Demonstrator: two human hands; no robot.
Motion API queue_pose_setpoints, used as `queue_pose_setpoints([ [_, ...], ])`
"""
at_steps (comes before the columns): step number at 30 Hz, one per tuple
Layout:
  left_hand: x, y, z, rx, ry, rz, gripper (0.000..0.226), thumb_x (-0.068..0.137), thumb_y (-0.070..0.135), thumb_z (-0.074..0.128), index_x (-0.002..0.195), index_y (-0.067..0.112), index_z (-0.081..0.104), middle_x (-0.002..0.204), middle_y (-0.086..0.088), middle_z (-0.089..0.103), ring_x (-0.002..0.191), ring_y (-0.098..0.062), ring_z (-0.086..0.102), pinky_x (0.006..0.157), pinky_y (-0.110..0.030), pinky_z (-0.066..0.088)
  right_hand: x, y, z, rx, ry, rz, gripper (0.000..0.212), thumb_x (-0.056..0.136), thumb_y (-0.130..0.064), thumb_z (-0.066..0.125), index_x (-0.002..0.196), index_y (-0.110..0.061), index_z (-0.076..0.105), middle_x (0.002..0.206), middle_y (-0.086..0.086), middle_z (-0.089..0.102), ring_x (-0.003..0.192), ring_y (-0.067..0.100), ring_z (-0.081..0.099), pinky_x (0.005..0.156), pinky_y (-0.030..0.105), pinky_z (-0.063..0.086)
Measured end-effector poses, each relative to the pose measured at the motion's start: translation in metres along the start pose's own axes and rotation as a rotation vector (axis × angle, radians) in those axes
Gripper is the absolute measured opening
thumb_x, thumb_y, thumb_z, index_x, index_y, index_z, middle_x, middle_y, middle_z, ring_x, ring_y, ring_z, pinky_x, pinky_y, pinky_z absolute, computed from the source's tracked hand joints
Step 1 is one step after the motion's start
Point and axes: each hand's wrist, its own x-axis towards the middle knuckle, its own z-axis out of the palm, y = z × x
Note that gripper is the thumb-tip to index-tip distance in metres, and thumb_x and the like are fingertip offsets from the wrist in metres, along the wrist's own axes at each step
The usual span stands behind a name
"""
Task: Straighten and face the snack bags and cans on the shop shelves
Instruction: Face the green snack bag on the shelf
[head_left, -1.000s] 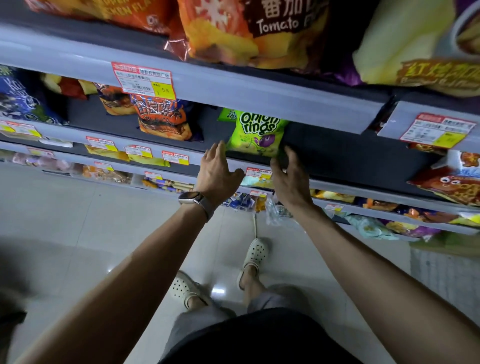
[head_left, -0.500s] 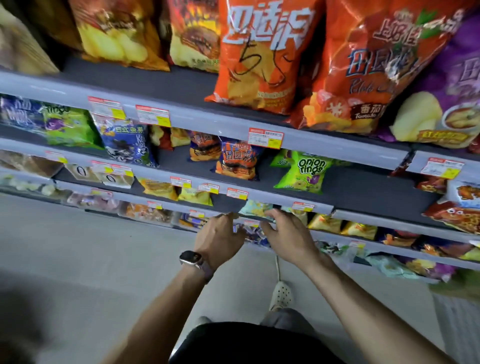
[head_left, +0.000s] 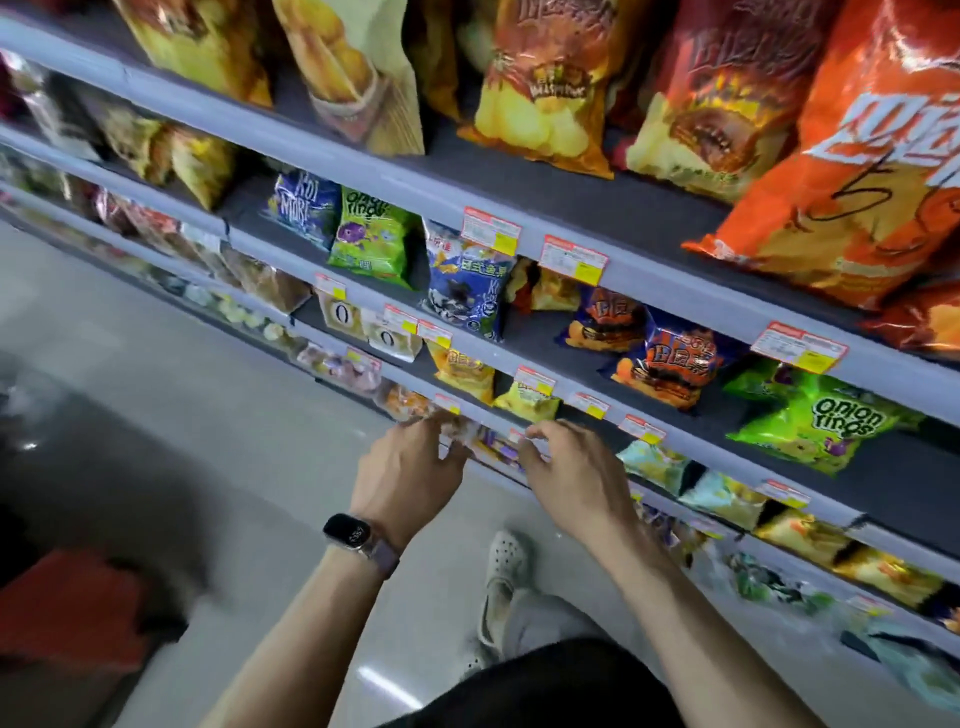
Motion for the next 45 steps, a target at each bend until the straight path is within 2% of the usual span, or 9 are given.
queue_pose_setpoints([
  [4, 0.03, -0.031, -0.018, -0.035, 0.038, -0.103, 0.039, 0.099, 0.037, 0.055, 0.138, 0.034, 0.062, 0.133, 0.001, 0.069, 0.122, -0.031, 0.064, 0.09, -0.039, 0.053, 0.049, -0.028, 0.023, 0.164, -0.016, 0.025, 0.043, 0.094, -0.049, 0.046, 0.12, -0.024, 0.069, 0.119, -0.001, 0.075, 0.115, 0.026, 0.066, 0.093, 0.044, 0.055],
  [12, 0.112, -0.069, -0.038, -0.089, -0.023, -0.227, 0.044, 0.098, 0.035, 0.057, 0.142, 0.03, 0.06, 0.136, 0.0, 0.067, 0.123, -0.028, 0.063, 0.093, -0.037, 0.052, 0.143, -0.056, 0.065, 0.402, 0.079, 0.164, 0.06, 0.099, -0.028, 0.064, 0.154, -0.014, 0.044, 0.152, 0.011, 0.054, 0.139, 0.026, 0.05, 0.109, 0.031, 0.039],
  [18, 0.195, -0.1, -0.05, -0.154, 0.017, -0.242, 0.042, 0.096, 0.029, 0.06, 0.138, 0.023, 0.061, 0.13, -0.01, 0.07, 0.115, -0.038, 0.064, 0.09, -0.039, 0.05, 0.183, -0.064, 0.094, 0.562, 0.123, 0.331, 0.075, 0.099, -0.032, 0.066, 0.161, -0.009, 0.03, 0.157, 0.018, 0.046, 0.143, 0.028, 0.046, 0.117, 0.045, 0.042],
  [23, 0.265, -0.129, -0.055, -0.259, 0.149, -0.216, 0.057, 0.098, 0.029, 0.063, 0.151, 0.01, 0.051, 0.138, -0.014, 0.066, 0.126, -0.036, 0.061, 0.103, -0.04, 0.046, 0.203, -0.069, 0.107, 0.619, 0.28, 0.418, 0.083, 0.095, -0.037, 0.073, 0.162, -0.011, 0.03, 0.16, 0.012, 0.044, 0.145, 0.025, 0.045, 0.118, 0.047, 0.04],
  [31, 0.368, -0.161, -0.065, -0.288, 0.191, -0.061, 0.076, 0.094, 0.04, 0.071, 0.151, -0.002, 0.044, 0.141, -0.025, 0.057, 0.133, -0.042, 0.05, 0.108, -0.042, 0.036, 0.229, -0.072, 0.114, 0.639, 0.437, 0.469, 0.057, 0.093, -0.029, 0.078, 0.141, -0.009, 0.056, 0.131, 0.003, 0.07, 0.119, 0.019, 0.065, 0.103, 0.039, 0.053],
  [33, 0.384, -0.162, -0.069, -0.305, 0.144, -0.055, 0.081, 0.091, 0.045, 0.074, 0.152, 0.0, 0.044, 0.142, -0.024, 0.057, 0.133, -0.042, 0.051, 0.107, -0.043, 0.039, 0.234, -0.072, 0.112, 0.622, 0.424, 0.466, 0.046, 0.093, -0.028, 0.078, 0.131, -0.009, 0.061, 0.121, 0.001, 0.074, 0.107, 0.012, 0.069, 0.096, 0.029, 0.055],
  [36, 0.4, -0.162, -0.073, -0.248, 0.091, -0.006, 0.062, 0.09, 0.048, 0.074, 0.131, 0.003, 0.062, 0.124, -0.022, 0.069, 0.118, -0.044, 0.06, 0.091, -0.043, 0.045, 0.239, -0.07, 0.115, 0.558, 0.379, 0.498, 0.013, 0.095, -0.02, 0.076, 0.096, -0.018, 0.063, 0.089, -0.008, 0.068, 0.069, -0.013, 0.059, 0.065, 0.002, 0.04],
  [39, 0.402, -0.164, -0.074, -0.269, 0.102, 0.045, 0.039, 0.092, 0.043, 0.074, 0.111, 0.009, 0.074, 0.108, -0.019, 0.075, 0.107, -0.043, 0.064, 0.076, -0.037, 0.043, 0.24, -0.074, 0.115, 0.528, 0.424, 0.503, 0.046, 0.095, -0.015, 0.076, 0.071, -0.031, 0.041, 0.067, -0.018, 0.045, 0.05, -0.018, 0.047, 0.053, 0.01, 0.034],
  [45, 0.384, -0.173, -0.081, -0.301, 0.231, 0.167, 0.027, 0.09, 0.038, 0.074, 0.091, 0.012, 0.072, 0.074, -0.005, 0.059, 0.075, -0.031, 0.048, 0.062, -0.03, 0.023, 0.248, -0.071, 0.12, 0.648, 0.518, 0.558, 0.048, 0.087, -0.012, 0.083, 0.061, -0.025, 0.046, 0.059, -0.015, 0.047, 0.057, -0.002, 0.044, 0.066, 0.027, 0.043],
])
